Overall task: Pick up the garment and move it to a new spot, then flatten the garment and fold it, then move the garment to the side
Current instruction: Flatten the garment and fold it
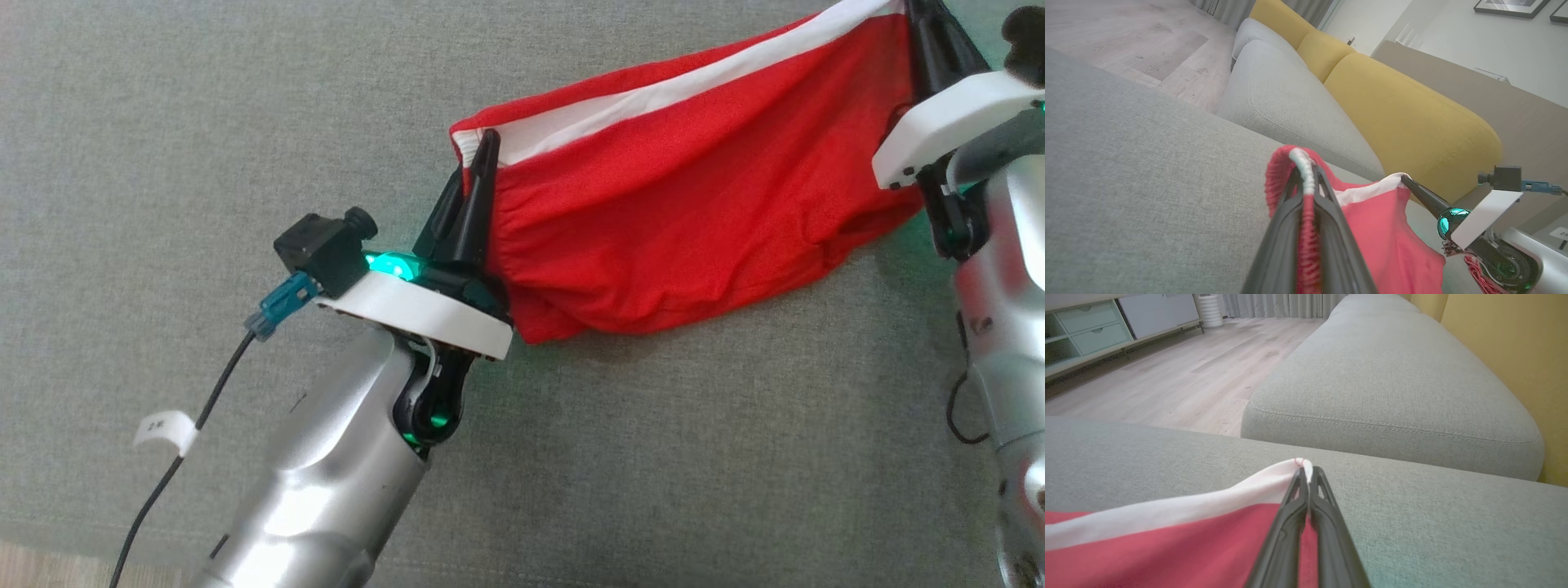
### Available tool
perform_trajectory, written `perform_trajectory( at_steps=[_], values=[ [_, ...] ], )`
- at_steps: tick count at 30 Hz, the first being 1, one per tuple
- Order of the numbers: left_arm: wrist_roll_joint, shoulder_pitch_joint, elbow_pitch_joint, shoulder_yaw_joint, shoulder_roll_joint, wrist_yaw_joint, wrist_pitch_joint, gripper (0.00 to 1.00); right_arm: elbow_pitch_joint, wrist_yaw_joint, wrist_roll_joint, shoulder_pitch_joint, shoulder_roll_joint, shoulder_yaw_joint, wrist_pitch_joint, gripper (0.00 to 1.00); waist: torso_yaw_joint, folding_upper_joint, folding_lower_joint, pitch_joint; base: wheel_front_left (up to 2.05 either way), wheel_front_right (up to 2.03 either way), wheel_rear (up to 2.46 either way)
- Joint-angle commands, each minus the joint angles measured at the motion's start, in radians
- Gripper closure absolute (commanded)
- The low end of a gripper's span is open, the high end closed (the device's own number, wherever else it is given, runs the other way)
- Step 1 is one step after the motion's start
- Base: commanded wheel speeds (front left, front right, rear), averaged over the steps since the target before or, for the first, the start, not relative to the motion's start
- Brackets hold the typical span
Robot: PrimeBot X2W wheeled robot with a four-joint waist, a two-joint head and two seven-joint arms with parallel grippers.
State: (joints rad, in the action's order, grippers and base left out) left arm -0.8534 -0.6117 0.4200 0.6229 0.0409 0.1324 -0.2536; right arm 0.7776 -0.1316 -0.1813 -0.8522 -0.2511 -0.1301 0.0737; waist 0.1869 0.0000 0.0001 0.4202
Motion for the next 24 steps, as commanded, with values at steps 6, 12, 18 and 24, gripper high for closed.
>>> perform_trajectory(
  at_steps=[6,12,18,24],
  values=[
    [0.0,-0.016,0.008,-0.015,0.009,-0.002,-0.008,0.65,0.055,0.001,0.021,-0.052,0.02,-0.01,0.027,0.57,0.005,0.0,-0.0001,0.005,0.0,0.0,0.0],
    [0.03,0.01,0.04,-0.034,0.009,-0.008,-0.008,0.0,0.114,0.001,0.006,-0.05,0.029,-0.008,0.07,0.0,0.013,0.0,-0.0001,-0.005,0.0,0.0,0.0],
    [0.077,0.09,0.056,-0.073,0.009,-0.021,-0.008,0.0,0.165,0.001,-0.056,0.018,0.019,-0.032,0.06,0.0,0.012,0.0,-0.0001,-0.036,0.0,0.0,0.0],
    [0.15,0.17,0.04,-0.136,0.009,-0.036,-0.008,0.0,0.22,0.001,-0.12,0.099,0.003,-0.059,-0.006,0.0,0.012,0.0,-0.0001,-0.068,0.0,0.0,0.0]
  ],
)
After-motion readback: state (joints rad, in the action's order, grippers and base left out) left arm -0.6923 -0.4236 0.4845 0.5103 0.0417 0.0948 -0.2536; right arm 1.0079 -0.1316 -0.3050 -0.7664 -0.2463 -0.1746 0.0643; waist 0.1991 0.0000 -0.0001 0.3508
